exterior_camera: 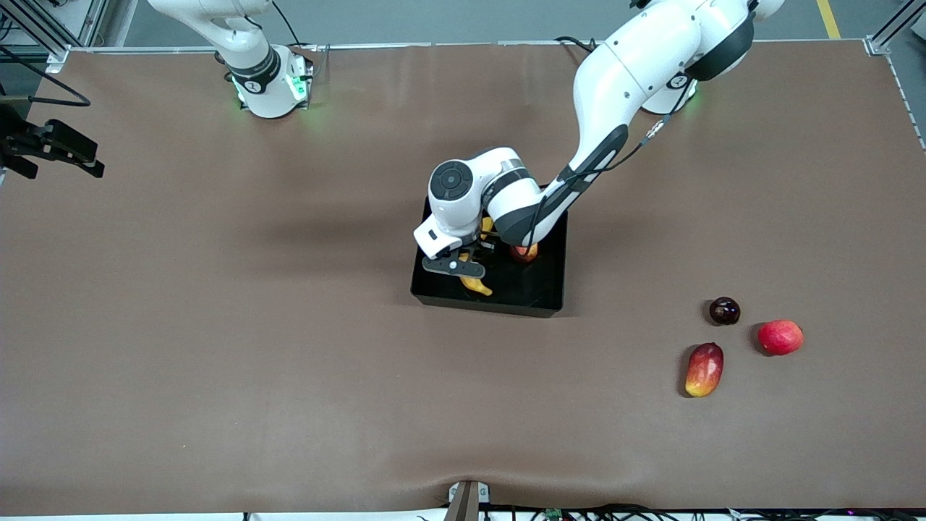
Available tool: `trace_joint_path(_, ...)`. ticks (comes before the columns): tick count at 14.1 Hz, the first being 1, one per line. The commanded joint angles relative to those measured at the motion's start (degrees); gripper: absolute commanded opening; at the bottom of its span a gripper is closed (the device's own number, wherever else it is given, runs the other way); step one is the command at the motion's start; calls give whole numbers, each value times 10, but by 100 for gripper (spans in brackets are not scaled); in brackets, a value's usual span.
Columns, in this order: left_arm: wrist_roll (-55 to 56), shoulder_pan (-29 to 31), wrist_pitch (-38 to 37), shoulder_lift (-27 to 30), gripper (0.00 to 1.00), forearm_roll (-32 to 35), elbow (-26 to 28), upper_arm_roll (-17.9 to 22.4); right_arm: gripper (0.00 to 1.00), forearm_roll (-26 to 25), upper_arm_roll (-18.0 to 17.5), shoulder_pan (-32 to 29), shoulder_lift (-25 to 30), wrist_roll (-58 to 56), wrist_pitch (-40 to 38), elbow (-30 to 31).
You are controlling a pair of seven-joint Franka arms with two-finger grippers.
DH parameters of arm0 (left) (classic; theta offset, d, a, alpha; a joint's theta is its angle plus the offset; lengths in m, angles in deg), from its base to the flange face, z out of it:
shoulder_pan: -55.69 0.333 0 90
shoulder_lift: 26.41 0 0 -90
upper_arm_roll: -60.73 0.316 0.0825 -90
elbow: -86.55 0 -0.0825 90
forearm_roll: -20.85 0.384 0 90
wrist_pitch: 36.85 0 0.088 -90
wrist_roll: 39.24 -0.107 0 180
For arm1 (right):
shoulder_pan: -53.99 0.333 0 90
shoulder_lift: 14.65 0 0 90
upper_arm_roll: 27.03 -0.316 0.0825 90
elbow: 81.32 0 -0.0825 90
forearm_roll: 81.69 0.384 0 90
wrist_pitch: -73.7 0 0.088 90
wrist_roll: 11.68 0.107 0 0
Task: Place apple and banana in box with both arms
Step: 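Carry the banana with the left gripper and lower it into the tray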
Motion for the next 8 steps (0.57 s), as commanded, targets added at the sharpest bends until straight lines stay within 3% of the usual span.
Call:
trace_joint_path(1,3,-24,12,-10,1,-7,-16,25,100,9,-5,-10,3,-9,0,4)
trace_joint_path(2,3,-24,14,-12,11,-7,-16,25,100,9,-5,-11,3,-9,2,4)
trace_joint_path(3,3,-24,15,-14,26,-6,-16,25,100,9,-5,-11,3,-9,2,4)
trace_joint_path(4,3,-24,15,-14,51,-6,-16,26,100,9,-5,-10,3,-9,0,4)
trace_joint_path(5,6,-24,15,-10,100,-3,-16,26,100,9,-5,-11,3,-9,1,4)
trace_joint_path(8,6,-14,11,19,100,-1,-16,26,100,9,-5,-11,3,-9,0,4)
